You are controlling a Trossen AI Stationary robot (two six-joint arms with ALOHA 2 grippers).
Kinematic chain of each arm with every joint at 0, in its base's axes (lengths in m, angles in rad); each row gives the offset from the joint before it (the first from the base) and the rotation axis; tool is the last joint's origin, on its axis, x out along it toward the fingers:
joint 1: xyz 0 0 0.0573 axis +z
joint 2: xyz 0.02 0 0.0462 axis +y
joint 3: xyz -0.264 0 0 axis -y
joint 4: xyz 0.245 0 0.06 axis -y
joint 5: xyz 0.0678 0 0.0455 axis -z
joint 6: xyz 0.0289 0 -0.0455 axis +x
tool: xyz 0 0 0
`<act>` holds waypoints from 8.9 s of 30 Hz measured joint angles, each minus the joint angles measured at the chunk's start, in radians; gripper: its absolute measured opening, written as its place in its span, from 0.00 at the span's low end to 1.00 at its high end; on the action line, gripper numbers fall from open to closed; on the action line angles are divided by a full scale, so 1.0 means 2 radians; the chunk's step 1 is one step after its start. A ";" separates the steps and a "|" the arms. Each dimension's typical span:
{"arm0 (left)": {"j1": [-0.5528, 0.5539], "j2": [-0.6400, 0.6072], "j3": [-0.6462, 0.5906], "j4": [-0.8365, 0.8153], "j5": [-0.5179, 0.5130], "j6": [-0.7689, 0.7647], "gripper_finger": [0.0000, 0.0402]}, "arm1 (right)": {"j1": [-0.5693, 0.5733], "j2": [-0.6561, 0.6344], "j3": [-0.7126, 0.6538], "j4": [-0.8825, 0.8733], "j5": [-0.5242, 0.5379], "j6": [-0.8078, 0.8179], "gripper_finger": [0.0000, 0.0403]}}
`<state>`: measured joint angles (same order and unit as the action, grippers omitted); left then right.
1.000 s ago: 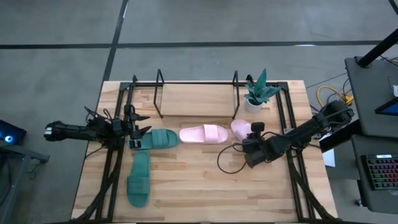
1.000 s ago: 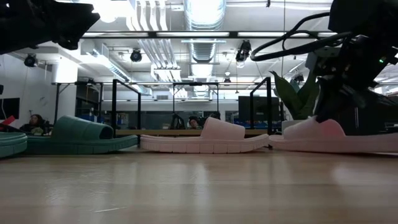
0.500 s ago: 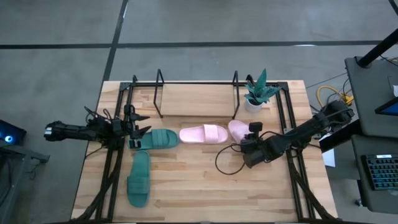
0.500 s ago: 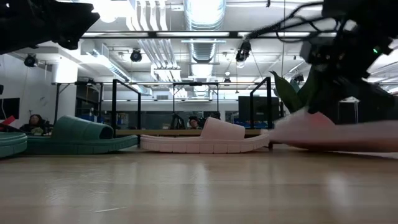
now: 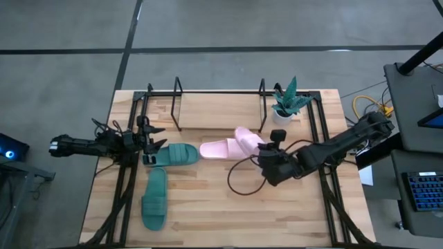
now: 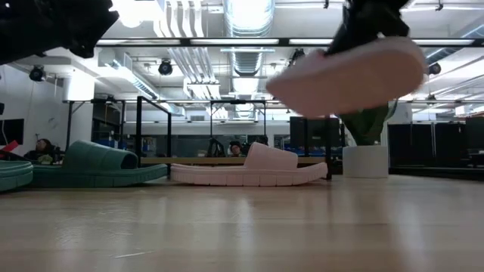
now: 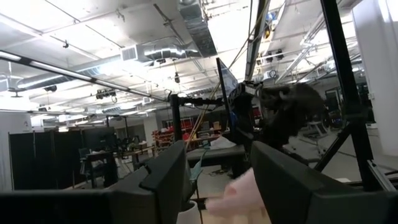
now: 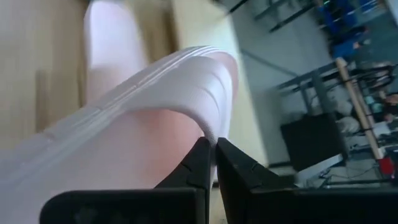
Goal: Pick and place slides into the shelf
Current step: Put the right pink slipper on the shelf, then put the pink slipper on the shelf
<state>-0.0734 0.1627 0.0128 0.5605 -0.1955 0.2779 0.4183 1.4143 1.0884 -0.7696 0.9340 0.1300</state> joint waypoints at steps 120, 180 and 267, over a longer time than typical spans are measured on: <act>0.000 0.000 -0.001 0.003 -0.001 0.026 0.42 | -0.360 0.235 0.147 0.068 -0.013 -0.209 0.03; 0.000 0.000 -0.001 0.004 0.000 0.026 0.42 | -0.371 0.254 0.110 0.139 -0.051 -0.230 0.03; 0.000 0.000 -0.001 0.003 -0.001 0.026 0.42 | -0.299 0.257 0.236 -0.029 -0.119 -0.132 0.34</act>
<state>-0.0731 0.1631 0.0116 0.5674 -0.1966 0.3298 -0.1795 1.9275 1.5607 -0.8274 0.6968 -0.1331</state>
